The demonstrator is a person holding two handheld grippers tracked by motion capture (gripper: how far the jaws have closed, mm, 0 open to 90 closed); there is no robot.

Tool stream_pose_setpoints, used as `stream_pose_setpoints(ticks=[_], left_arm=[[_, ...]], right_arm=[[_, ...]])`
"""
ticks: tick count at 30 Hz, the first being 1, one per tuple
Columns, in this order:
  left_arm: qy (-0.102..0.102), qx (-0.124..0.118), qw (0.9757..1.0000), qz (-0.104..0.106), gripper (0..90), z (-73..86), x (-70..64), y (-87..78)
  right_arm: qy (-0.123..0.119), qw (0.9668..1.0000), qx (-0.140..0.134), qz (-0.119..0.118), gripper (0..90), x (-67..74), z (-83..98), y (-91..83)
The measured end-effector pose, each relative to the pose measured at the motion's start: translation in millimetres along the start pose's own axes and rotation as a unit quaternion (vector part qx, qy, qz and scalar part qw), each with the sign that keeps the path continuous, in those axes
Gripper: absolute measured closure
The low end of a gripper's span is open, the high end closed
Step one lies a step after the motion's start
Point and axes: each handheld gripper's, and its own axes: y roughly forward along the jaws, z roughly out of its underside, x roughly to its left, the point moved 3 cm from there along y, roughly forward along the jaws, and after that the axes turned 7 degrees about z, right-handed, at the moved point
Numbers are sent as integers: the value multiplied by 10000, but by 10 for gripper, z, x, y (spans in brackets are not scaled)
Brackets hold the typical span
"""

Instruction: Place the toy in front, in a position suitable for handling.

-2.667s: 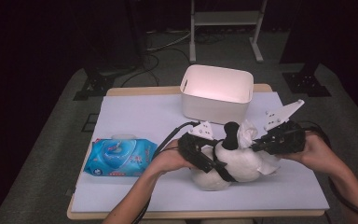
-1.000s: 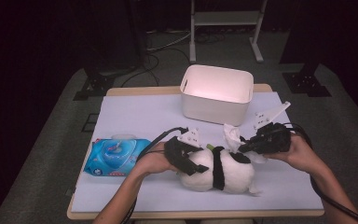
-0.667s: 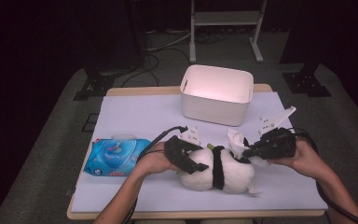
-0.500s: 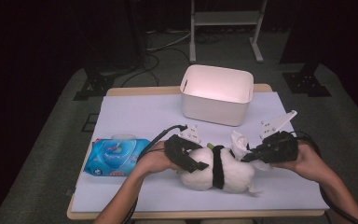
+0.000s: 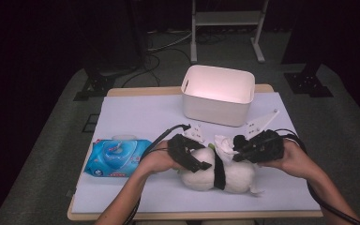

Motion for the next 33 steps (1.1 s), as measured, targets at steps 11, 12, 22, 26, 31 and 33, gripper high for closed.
stream_pose_setpoints(ticks=[11, 12, 22, 26, 31, 33], left_arm=[[-26, -26, 10000, 23, 330, 17, 30, -31], [-46, -37, 10000, 27, 330, 17, 31, -31], [-73, -31, 9999, 75, 199, 18, 52, -48], [-171, 34, 9998, 57, 108, 45, 79, -50], [-206, 143, 9993, 283, 87, 70, 83, 41], [-142, 222, 9993, 283, 70, 76, 89, 104]], right_arm=[[12, 9998, 83, -175, 853, 32, 70, -12], [30, 9998, 85, -160, 853, 23, 100, -30], [313, 9994, 88, -121, 853, -42, 351, -121], [326, 9994, 55, -142, 853, -48, 366, -108], [336, 9993, 49, -150, 854, -51, 355, -76], [334, 9993, 39, -150, 854, -58, 349, -66]])
